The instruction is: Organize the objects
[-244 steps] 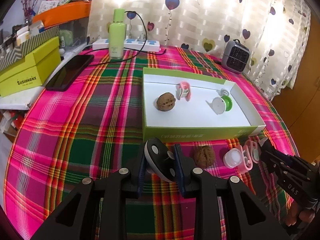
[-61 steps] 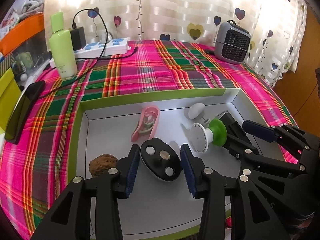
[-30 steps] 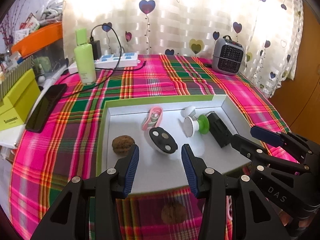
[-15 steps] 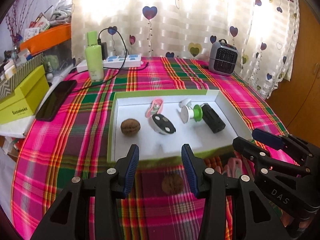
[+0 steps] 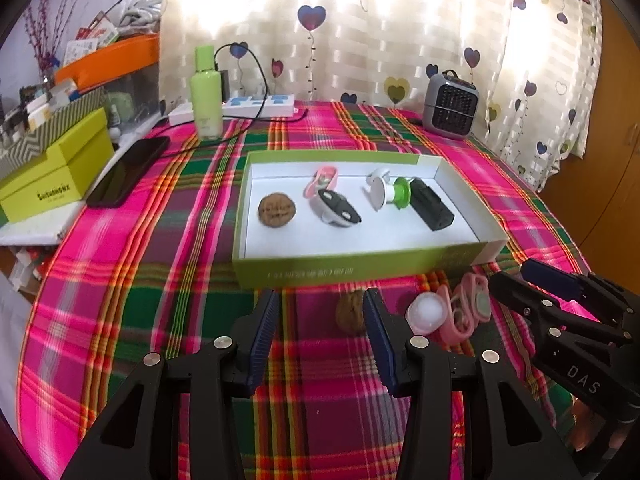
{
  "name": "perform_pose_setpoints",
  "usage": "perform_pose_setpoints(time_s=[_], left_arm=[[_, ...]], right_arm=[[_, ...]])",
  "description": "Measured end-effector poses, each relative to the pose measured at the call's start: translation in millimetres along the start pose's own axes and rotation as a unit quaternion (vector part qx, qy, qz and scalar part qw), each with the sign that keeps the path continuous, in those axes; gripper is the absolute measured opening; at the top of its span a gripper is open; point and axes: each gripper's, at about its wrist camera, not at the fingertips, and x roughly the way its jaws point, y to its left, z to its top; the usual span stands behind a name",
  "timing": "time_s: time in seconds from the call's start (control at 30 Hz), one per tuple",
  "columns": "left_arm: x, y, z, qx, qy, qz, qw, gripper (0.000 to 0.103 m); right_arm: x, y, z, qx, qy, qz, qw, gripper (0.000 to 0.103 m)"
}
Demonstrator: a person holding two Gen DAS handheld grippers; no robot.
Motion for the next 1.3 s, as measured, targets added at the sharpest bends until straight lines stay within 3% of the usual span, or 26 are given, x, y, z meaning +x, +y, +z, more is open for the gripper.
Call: perform_pose_setpoints(time_s=[0.57, 1.3], left_arm=[[5, 12, -27, -0.012, 0.016, -0.020, 0.9996, 0.043], [18, 13, -27, -0.010, 0.035, -0.029, 0.9989, 0.043]], right_arm=[[7, -5, -24, 0.014, 0.016, 0.010, 1.000, 0.047], [22, -7, -10, 0.024, 0.024, -0.012, 0.999, 0.047]])
